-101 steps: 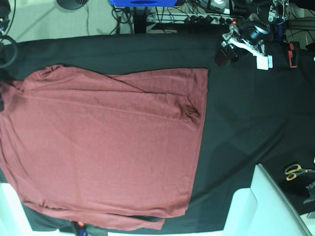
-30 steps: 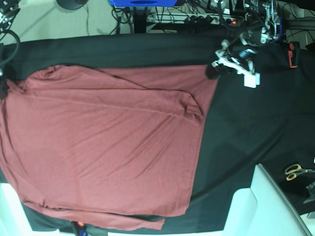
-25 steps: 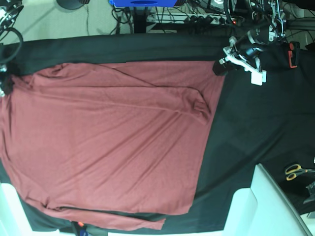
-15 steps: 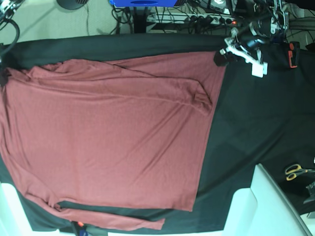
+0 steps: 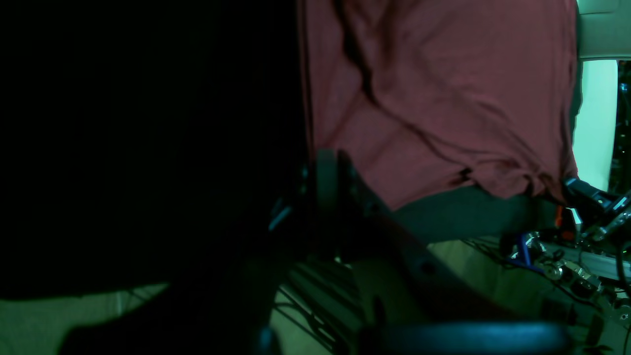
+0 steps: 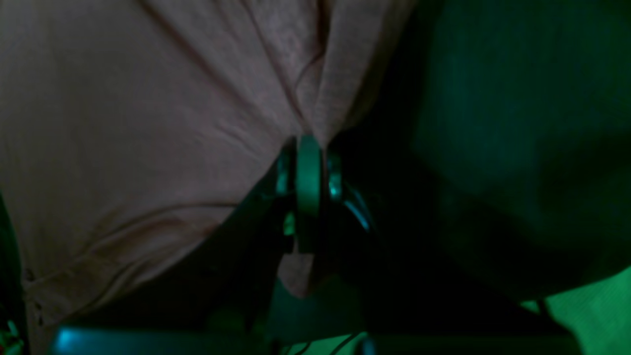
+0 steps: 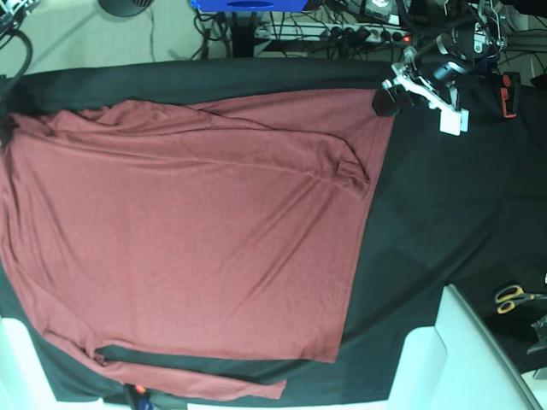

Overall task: Fold the T-shirt properly
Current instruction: 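Grasp the shirt corner with the left gripper and pull it outward, then lower the right gripper onto the shirt's shoulder edge and pinch it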

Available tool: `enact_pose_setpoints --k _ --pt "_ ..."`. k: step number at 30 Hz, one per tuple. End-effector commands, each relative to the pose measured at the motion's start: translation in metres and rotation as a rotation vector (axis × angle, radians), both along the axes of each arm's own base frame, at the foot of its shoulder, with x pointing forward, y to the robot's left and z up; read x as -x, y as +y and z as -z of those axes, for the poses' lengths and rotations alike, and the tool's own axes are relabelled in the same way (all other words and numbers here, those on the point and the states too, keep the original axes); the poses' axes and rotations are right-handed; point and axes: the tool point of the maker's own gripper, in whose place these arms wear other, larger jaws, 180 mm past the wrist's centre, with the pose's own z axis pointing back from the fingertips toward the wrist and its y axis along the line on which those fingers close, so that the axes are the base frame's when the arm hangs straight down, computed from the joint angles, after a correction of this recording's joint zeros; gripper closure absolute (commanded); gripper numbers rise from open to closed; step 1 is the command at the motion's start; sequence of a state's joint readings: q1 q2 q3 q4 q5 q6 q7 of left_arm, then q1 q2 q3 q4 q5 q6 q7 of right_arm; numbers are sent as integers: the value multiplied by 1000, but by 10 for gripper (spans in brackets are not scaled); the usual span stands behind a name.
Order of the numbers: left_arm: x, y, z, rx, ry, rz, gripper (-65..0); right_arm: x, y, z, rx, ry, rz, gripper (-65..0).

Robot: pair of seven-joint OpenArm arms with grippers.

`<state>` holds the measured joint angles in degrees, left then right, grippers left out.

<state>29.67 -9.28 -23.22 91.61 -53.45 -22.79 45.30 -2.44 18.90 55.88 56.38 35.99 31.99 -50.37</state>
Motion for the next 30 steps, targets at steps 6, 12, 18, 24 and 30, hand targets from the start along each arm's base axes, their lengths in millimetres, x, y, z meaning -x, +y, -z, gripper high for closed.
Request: enact_pose_setpoints --k 6,12,18,24,30 --pt "6 3 -3 -2 -6 4 0 4 -29 -21 47 7 103 0" --pt "6 0 -1 3 -1 10 0 2 -29 -21 44 7 105 0" --pt "5 0 -2 3 -4 10 0 4 -24 -12 15 18 115 0" --pt "4 0 -2 3 -6 10 0 -2 -18 -2 -28 6 138 -2" --pt "4 0 -2 3 -6 10 0 -5 -23 1 -15 -25 169 -246"
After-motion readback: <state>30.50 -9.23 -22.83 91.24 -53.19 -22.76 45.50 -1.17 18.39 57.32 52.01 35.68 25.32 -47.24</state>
